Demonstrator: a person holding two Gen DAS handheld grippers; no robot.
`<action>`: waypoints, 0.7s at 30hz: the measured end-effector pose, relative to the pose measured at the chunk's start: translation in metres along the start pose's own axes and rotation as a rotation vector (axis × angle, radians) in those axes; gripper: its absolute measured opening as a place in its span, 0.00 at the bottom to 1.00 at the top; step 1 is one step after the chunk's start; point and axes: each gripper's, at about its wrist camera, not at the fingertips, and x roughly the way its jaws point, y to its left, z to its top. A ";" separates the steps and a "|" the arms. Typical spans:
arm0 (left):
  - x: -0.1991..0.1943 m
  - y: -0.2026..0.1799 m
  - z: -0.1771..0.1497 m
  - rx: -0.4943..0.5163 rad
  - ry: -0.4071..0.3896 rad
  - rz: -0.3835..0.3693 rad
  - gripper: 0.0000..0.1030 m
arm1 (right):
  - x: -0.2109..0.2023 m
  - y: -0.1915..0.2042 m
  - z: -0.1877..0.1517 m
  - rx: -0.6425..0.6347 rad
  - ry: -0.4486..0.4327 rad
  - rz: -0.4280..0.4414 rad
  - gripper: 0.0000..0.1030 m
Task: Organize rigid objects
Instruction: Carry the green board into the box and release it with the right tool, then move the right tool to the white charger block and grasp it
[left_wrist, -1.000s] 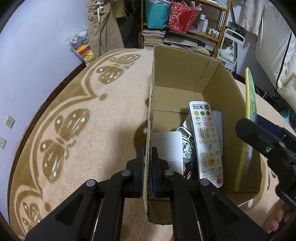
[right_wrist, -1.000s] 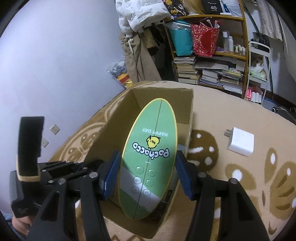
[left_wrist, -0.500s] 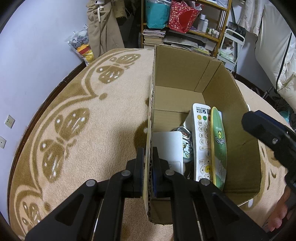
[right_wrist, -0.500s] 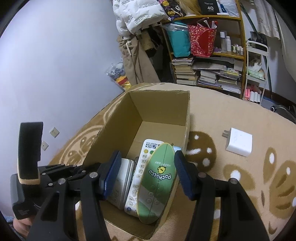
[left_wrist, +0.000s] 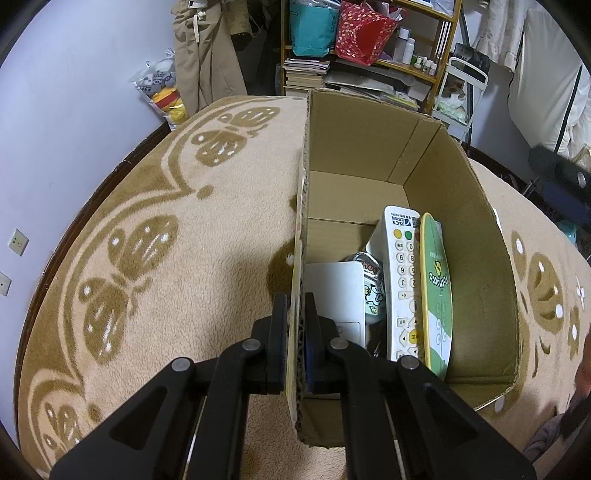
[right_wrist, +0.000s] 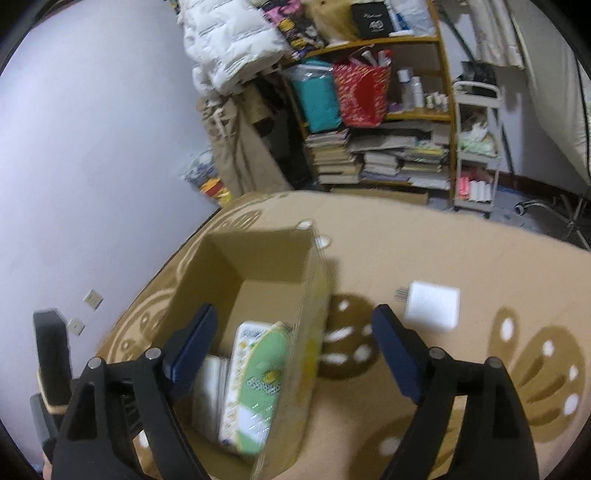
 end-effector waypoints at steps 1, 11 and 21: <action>0.000 0.000 0.000 0.002 0.001 0.000 0.08 | 0.001 -0.004 0.003 0.004 -0.005 -0.011 0.88; 0.001 0.000 0.000 0.001 0.000 -0.005 0.08 | 0.039 -0.073 0.019 0.078 0.037 -0.140 0.88; 0.002 0.002 0.001 -0.008 0.002 -0.009 0.08 | 0.087 -0.109 0.005 0.123 0.190 -0.188 0.88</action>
